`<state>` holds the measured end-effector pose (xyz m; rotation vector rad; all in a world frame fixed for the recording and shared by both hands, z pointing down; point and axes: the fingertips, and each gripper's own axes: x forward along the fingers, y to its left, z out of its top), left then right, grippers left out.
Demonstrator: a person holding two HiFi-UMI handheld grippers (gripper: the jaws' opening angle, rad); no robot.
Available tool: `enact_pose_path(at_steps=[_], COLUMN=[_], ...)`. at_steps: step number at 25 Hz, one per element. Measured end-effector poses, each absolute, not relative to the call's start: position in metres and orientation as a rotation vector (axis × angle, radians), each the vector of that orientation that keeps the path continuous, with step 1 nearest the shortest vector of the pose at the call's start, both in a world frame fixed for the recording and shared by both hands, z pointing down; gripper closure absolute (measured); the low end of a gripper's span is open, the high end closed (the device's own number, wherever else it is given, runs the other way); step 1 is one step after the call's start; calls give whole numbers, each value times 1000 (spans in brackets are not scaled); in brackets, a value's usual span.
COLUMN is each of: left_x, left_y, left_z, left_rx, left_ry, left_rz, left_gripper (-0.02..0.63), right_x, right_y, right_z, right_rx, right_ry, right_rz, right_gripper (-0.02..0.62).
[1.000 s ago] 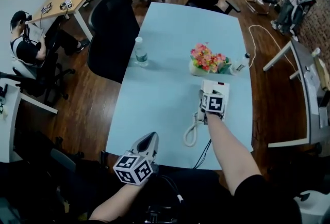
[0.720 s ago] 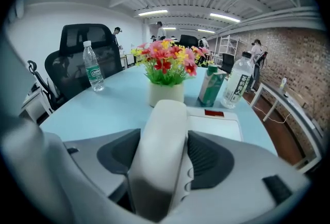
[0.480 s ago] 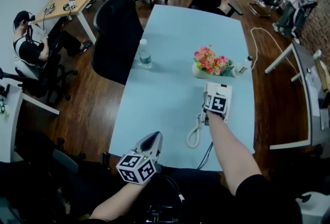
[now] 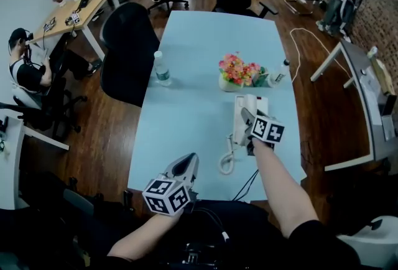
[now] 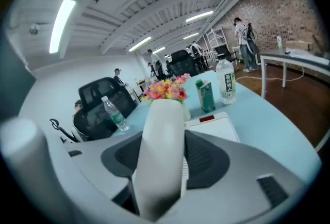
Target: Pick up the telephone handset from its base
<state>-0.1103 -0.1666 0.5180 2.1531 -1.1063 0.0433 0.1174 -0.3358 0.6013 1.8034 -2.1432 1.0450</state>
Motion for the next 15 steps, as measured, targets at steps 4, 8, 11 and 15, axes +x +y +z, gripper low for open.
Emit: enact_pose_path(at_steps=[4, 8, 11, 15], left_x=[-80, -53, -38, -24], left_y=[-164, -158, -156, -150], left_z=[513, 504, 500, 497], left_rx=[2178, 2198, 2204, 2190], left_ry=[-1073, -1054, -1061, -1053], left_rz=[44, 37, 27, 19], left_gripper=[615, 615, 615, 615], right_x=[114, 112, 114, 118], right_y=[-293, -231, -187, -138], right_z=[542, 477, 449, 448], right_rx=[1717, 1572, 1472, 1418], right_ry=[-2393, -2624, -2750, -2803], right_rz=[1133, 1079, 1021, 1012], right_gripper=[342, 342, 342, 342])
